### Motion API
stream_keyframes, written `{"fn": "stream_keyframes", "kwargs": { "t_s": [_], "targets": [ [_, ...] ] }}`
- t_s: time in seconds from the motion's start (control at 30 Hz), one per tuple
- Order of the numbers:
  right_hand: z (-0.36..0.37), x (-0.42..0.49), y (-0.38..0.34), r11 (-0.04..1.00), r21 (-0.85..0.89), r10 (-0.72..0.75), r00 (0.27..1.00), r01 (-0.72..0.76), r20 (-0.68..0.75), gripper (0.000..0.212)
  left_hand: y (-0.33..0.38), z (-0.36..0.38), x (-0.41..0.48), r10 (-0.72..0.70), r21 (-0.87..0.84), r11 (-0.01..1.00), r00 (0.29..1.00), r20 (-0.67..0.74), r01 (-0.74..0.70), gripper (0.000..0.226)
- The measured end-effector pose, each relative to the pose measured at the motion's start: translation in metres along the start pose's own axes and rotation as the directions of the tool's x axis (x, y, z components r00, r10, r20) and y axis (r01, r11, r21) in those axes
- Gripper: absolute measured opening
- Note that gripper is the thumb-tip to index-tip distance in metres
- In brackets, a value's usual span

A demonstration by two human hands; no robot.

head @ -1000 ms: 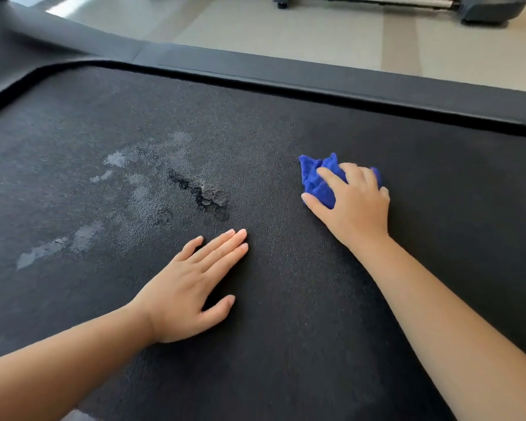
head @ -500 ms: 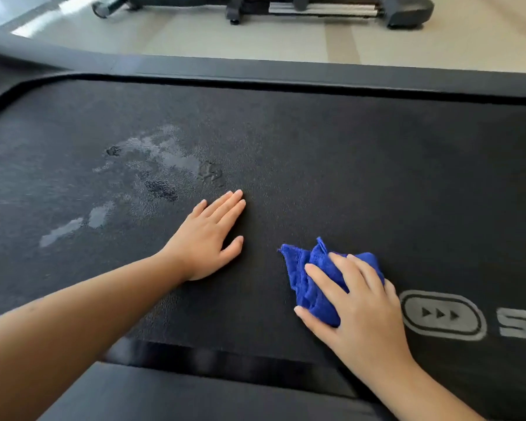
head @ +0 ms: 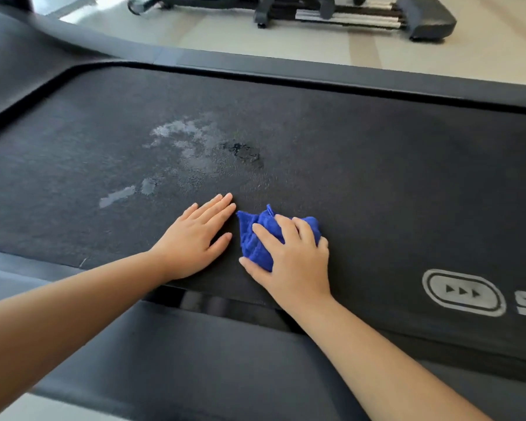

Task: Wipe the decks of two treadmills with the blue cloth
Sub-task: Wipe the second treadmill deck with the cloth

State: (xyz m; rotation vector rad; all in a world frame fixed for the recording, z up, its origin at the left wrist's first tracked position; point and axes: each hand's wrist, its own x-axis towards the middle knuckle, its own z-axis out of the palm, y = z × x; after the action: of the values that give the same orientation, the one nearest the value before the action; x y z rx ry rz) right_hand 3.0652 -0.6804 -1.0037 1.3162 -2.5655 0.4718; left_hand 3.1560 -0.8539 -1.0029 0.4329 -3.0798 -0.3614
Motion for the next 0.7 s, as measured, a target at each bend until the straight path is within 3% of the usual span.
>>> {"fn": "stream_keyframes", "kwargs": {
  "t_s": [0.1, 0.3, 0.5, 0.7],
  "targets": [
    [-0.003, -0.004, 0.021, 0.998, 0.024, -0.062, 0.998, 0.062, -0.018, 0.056, 0.000, 0.001, 0.000, 0.005, 0.000, 1.000, 1.000, -0.009, -0.005, 0.082],
    [-0.012, -0.018, 0.069, 1.000, 0.014, -0.008, 0.999, 0.009, -0.052, 0.055, -0.003, 0.002, 0.000, 0.009, -0.007, 1.000, 1.000, -0.025, -0.009, 0.082],
    [0.000, -0.001, 0.030, 1.000, -0.004, 0.009, 0.998, -0.009, -0.057, 0.056, -0.024, -0.004, -0.010, -0.028, -0.026, 0.999, 0.999, -0.027, 0.027, 0.084],
    [0.020, 0.025, -0.029, 0.997, -0.008, -0.079, 0.997, 0.079, 0.010, 0.057, -0.042, -0.009, -0.025, -0.093, -0.046, 0.995, 0.994, -0.057, 0.090, 0.082]
  ]
}}
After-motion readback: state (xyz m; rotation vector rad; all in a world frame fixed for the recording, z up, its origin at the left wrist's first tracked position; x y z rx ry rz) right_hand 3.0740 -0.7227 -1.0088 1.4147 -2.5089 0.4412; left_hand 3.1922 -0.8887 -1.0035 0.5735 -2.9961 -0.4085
